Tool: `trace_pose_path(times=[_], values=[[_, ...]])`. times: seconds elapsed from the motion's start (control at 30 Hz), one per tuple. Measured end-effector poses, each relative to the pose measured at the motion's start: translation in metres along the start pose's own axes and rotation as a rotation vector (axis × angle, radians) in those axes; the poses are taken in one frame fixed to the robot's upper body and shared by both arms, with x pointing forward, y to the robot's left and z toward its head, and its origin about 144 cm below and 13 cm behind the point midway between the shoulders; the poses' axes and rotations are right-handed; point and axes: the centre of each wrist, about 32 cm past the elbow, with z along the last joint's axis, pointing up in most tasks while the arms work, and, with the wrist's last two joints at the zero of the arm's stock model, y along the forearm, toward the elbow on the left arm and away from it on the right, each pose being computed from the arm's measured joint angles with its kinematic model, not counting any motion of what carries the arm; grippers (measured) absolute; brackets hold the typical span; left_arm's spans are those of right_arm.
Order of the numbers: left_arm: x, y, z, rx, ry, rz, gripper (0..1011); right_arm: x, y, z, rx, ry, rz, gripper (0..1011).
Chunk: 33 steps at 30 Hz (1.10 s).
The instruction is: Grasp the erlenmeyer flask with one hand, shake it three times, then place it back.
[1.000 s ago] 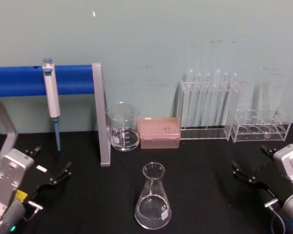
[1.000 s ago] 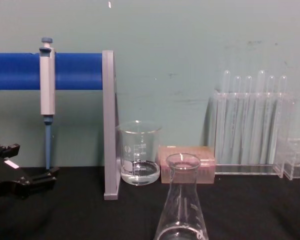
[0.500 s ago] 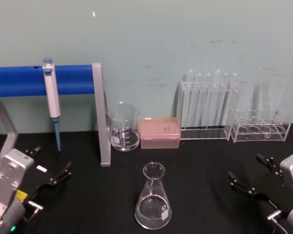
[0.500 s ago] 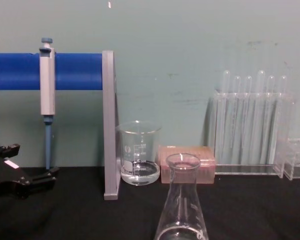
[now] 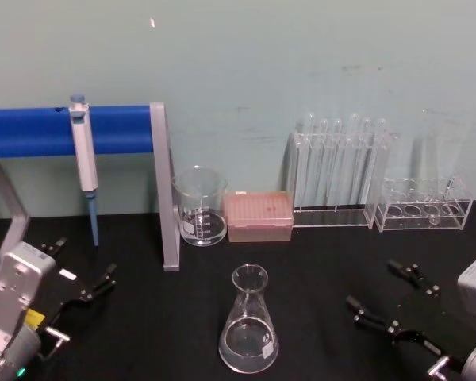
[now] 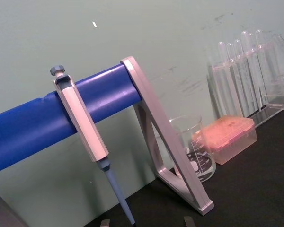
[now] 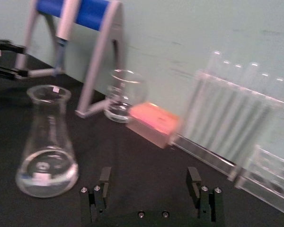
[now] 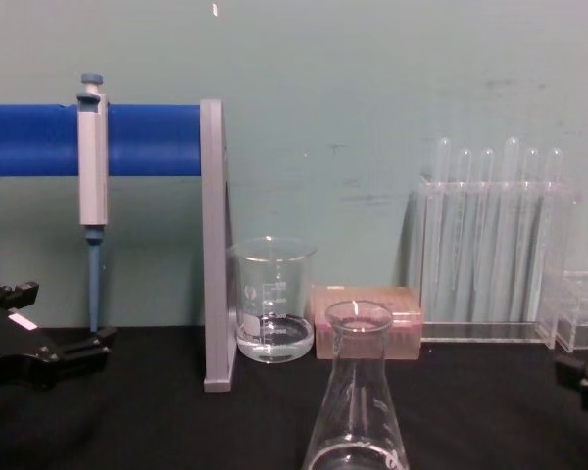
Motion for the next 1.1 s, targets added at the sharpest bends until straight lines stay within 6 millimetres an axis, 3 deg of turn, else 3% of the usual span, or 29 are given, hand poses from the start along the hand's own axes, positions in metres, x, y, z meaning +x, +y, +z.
trace_pose_path(times=[0.5, 1.1], values=[[0.000, 0.000, 0.000, 0.000, 0.000, 0.000, 1001, -0.007, 0.020, -0.001, 0.084, 0.107, 0.201, 1003], [0.000, 0.000, 0.000, 0.000, 0.000, 0.000, 1001, -0.013, 0.061, -0.005, 0.131, 0.177, 0.348, 1003]])
